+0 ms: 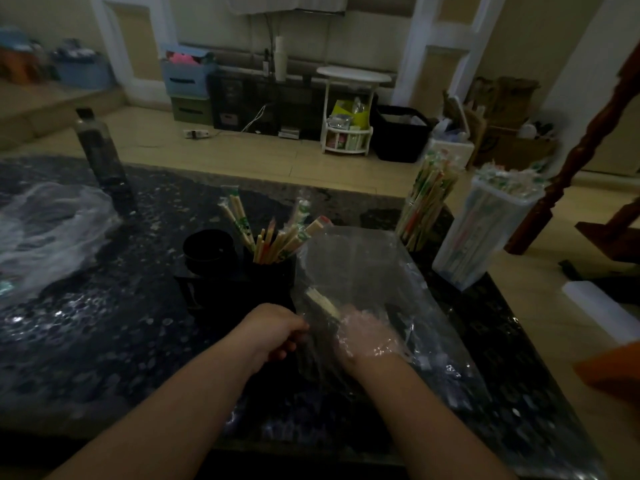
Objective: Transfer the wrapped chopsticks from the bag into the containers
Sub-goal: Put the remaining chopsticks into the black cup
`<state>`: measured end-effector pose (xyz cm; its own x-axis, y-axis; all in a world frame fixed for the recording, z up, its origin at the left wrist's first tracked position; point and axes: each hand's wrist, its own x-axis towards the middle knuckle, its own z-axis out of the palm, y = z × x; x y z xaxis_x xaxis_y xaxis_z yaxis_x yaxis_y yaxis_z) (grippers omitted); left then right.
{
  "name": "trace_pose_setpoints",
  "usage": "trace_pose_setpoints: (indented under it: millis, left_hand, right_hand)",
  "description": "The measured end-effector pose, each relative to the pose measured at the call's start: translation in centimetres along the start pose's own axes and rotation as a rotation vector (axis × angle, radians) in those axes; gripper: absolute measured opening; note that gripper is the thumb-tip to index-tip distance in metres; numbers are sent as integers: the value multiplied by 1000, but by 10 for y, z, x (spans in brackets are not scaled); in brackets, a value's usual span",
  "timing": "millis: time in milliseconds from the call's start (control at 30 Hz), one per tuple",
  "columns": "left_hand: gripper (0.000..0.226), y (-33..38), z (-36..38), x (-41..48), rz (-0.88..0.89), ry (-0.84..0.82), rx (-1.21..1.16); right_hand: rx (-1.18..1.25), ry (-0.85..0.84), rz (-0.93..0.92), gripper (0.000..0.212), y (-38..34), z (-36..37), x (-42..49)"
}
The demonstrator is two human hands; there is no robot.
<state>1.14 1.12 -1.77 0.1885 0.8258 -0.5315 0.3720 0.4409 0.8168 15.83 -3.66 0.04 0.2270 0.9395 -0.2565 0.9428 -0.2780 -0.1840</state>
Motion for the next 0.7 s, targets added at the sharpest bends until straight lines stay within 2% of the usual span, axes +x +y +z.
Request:
trace_pose_setpoints:
  millis: [133,333,433,567,700]
  left_hand:
    - [23,-2,3,8,0,74,-141]
    - [21,-1,11,13,2,95,-272]
    - [21,-2,16,16,7,114,-289]
    - [27,-6,17,18,-18,141,-344]
    - [27,-4,18,20,28,200,-341]
  right_hand:
    - [-14,-52,-12,31,1,2,1]
    - [4,-54,32,35,17,2,-5]
    - [-50,-99,-54,33,24,-6,-13]
    - [-114,-147,-167,41,28,-23,-24]
    - [-193,-94,-277,26,31,-41,-40]
